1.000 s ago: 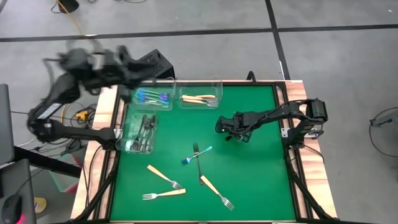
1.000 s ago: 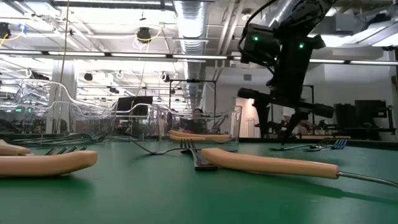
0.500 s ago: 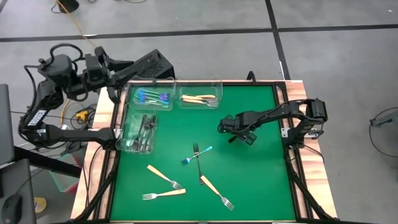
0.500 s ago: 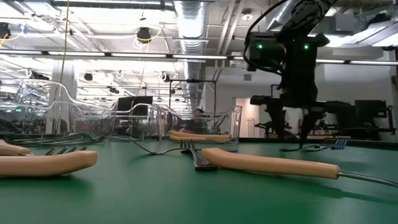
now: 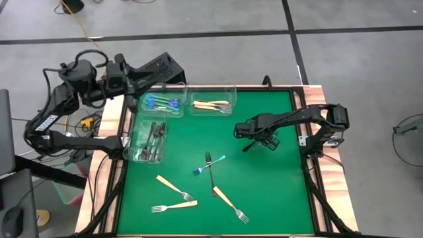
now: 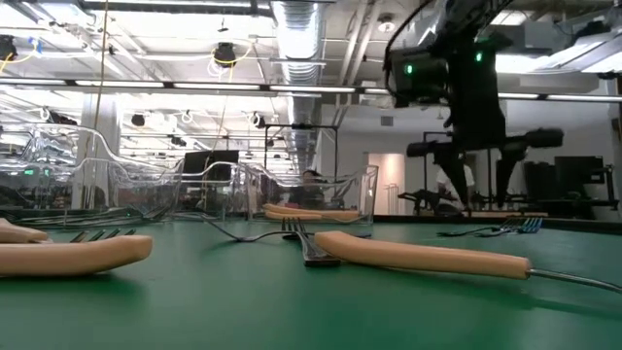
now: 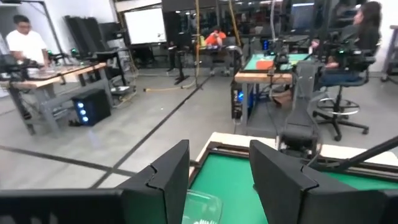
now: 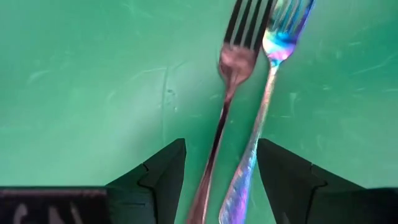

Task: Sort silverware by color (type)
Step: Put the black fork into the middle left transparent bin

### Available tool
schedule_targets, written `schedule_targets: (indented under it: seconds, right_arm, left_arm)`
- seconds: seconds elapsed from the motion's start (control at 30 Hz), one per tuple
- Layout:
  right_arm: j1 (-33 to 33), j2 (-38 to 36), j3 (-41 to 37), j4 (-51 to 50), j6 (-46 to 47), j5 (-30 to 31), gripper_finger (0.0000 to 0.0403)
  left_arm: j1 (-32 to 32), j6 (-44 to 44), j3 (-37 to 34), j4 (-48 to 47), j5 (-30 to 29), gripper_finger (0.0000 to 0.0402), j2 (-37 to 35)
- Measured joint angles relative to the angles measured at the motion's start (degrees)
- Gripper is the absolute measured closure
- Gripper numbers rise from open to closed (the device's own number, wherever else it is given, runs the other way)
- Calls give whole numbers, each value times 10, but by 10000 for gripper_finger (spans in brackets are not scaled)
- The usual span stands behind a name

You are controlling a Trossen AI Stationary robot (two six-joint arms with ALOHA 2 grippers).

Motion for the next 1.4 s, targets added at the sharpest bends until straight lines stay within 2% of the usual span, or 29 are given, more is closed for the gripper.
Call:
schedule_targets:
  seconds: [0.3, 0.5, 0.6, 0.87, 0.97, 1.17, 1.4]
  right_arm:
    - [-27, 29, -46, 78, 14, -26, 187]
    - [-54, 35, -63, 109, 3, -57, 208]
    - [-60, 35, -63, 113, 16, -61, 241]
    - [-65, 36, -64, 112, 16, -69, 362]
    - [-58, 35, -64, 112, 14, -66, 391]
    - [-40, 37, -54, 113, -14, -48, 392]
    - [-28, 40, 15, 148, -144, 20, 397]
  left_arm:
    - [0, 15, 0, 6, 7, 249, 22]
    - [0, 30, 0, 7, 5, 249, 21]
    - [2, 32, 0, 7, 4, 249, 21]
    - [4, 48, 0, 6, 3, 249, 17]
    - [4, 52, 0, 5, 3, 249, 11]
    - [4, 48, 0, 6, 2, 249, -3]
    - [4, 8, 1, 6, 8, 249, -19]
